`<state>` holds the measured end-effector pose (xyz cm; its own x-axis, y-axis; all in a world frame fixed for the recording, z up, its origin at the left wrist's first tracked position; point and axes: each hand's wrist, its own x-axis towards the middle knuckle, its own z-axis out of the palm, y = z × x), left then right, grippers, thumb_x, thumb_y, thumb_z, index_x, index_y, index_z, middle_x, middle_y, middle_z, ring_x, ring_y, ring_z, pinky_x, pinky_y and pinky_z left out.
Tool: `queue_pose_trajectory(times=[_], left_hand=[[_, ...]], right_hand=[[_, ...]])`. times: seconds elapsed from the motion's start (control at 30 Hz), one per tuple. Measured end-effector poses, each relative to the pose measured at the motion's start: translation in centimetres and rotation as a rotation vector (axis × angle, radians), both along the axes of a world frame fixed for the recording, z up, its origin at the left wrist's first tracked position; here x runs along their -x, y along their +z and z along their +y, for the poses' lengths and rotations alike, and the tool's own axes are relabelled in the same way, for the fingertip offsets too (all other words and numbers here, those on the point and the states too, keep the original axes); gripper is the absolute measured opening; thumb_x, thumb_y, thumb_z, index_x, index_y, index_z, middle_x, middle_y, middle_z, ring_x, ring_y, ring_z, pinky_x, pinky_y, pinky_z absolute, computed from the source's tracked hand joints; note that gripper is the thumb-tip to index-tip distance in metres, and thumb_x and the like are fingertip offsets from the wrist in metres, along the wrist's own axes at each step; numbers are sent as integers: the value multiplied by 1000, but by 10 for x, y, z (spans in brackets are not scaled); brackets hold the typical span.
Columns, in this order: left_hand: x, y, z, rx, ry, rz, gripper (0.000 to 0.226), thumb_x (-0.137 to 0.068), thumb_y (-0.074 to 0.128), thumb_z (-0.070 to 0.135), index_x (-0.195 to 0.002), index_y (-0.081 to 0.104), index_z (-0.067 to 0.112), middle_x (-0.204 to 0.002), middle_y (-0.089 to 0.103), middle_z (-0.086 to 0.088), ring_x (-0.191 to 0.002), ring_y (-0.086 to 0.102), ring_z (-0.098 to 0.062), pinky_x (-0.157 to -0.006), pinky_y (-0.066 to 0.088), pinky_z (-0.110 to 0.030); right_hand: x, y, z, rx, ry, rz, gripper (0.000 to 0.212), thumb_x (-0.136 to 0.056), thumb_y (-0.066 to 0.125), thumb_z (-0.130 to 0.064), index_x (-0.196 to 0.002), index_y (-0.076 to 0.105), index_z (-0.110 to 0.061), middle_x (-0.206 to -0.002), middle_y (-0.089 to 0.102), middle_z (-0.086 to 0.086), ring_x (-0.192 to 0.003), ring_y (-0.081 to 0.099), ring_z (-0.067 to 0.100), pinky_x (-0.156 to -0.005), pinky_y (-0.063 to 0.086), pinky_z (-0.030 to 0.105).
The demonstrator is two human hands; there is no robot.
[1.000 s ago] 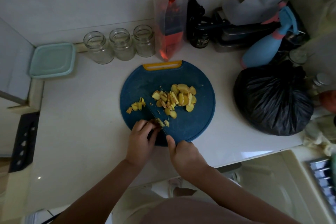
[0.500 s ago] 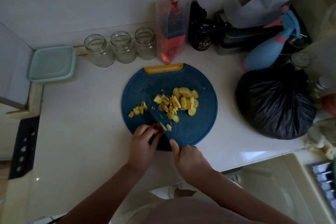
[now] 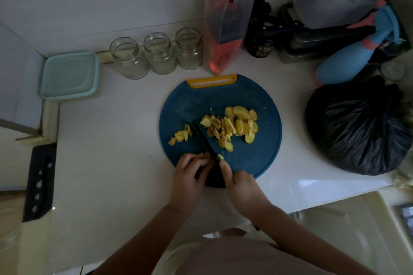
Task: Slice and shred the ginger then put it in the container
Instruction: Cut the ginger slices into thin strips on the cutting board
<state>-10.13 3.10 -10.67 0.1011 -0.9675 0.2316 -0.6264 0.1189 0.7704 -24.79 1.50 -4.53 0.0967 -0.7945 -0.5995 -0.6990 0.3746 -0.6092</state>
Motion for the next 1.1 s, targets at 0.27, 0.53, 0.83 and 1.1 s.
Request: queue_pose_trajectory(times=[0.27, 0.53, 0.83, 1.1], left_hand=[[-1, 2, 2, 8, 29, 30, 24, -86, 62, 27, -90, 73, 6, -92, 61, -6, -94, 58, -4, -88, 44, -9], [-1, 0, 4, 48, 36, -5, 23, -86, 62, 26, -87, 72, 6, -88, 63, -4, -85, 60, -9, -78, 46, -14], [0, 0, 4, 73, 37, -65, 25, -86, 57, 22, -78, 69, 2, -81, 60, -7, -79, 54, -9, -73, 40, -11], [-2, -3, 4, 55, 34, -69, 24, -85, 58, 21, -73, 68, 3, -78, 60, -6, -75, 53, -8, -68, 40, -11]], right_hand=[[18, 14, 7, 93, 19, -70, 74, -88, 25, -65, -63, 49, 0, -57, 51, 8, -53, 48, 10, -60, 42, 32], [21, 6, 25, 94, 65, -2, 59, -96, 31, -57, -55, 42, -16, -58, 48, 1, -62, 50, 14, -65, 38, 29], [11, 5, 33, 68, 88, 89, 59, -95, 24, -62, -61, 43, -18, -67, 52, 2, -78, 60, 25, -73, 45, 35], [-2, 9, 26, 0, 114, 187, 58, -98, 22, -60, -64, 42, -18, -73, 55, 5, -80, 59, 24, -70, 44, 32]])
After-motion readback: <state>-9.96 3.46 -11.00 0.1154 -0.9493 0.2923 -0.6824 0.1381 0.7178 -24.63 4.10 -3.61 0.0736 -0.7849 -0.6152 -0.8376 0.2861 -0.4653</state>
